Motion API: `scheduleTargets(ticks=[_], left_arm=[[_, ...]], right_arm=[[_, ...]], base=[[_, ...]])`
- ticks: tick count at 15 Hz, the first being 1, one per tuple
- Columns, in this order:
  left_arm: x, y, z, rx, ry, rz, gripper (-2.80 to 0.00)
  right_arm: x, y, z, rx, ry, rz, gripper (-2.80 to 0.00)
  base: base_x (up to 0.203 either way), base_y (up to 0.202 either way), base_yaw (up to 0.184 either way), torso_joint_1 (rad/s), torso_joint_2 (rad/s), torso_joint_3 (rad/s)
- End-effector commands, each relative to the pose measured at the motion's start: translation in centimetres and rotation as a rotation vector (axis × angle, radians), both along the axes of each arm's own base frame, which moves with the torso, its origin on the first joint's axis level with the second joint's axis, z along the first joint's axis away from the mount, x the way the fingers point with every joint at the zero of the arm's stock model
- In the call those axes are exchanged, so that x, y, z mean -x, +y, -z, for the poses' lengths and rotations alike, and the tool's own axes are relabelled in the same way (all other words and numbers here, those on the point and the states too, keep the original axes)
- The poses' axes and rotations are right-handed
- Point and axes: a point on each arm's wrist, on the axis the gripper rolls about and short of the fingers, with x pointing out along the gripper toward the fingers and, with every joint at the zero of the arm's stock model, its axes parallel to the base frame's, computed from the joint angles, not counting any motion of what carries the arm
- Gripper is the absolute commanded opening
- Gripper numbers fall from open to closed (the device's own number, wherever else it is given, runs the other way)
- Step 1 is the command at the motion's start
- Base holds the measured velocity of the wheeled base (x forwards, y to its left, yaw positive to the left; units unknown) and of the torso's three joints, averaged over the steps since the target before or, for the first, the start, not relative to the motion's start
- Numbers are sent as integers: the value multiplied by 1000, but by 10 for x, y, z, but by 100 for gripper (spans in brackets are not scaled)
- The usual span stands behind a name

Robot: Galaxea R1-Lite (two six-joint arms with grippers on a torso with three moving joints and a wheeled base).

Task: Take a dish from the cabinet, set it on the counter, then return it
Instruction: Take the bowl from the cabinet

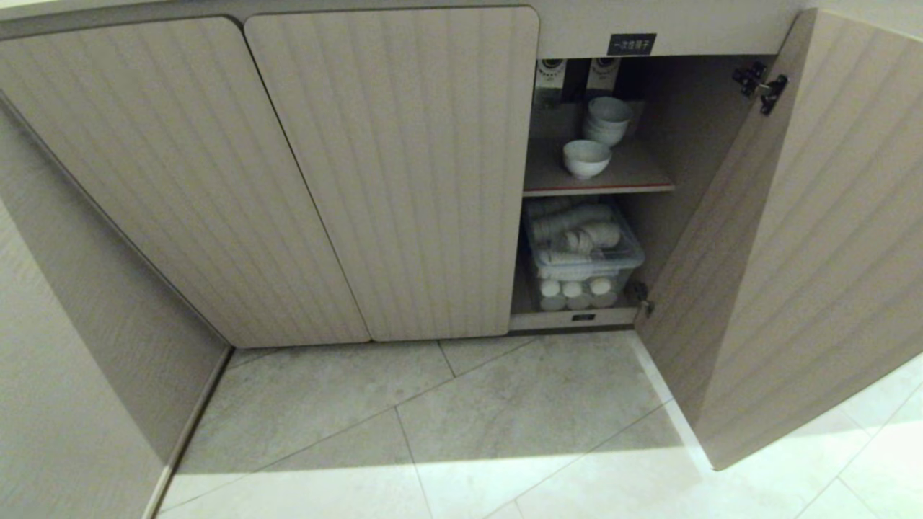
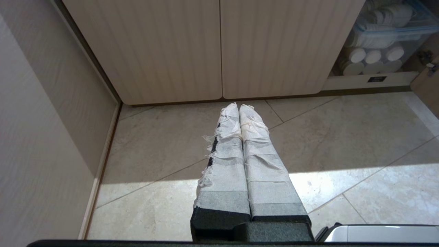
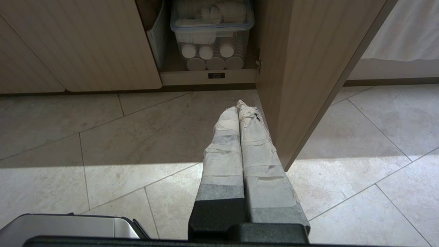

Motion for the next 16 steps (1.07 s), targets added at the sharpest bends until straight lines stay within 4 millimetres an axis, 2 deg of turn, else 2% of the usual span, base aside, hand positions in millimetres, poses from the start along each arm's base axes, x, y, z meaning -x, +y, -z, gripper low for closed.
scheduleTargets(ticks=[1, 16], left_arm=[[0, 0, 0, 0, 0, 0, -280], [0, 0, 0, -18, -1, 6, -280]], right_arm=[[0, 0, 0, 0, 0, 0, -280], [0, 0, 0, 0, 0, 0, -280]], base=[[0, 0, 0, 0, 0, 0], [0, 0, 0, 0, 0, 0]])
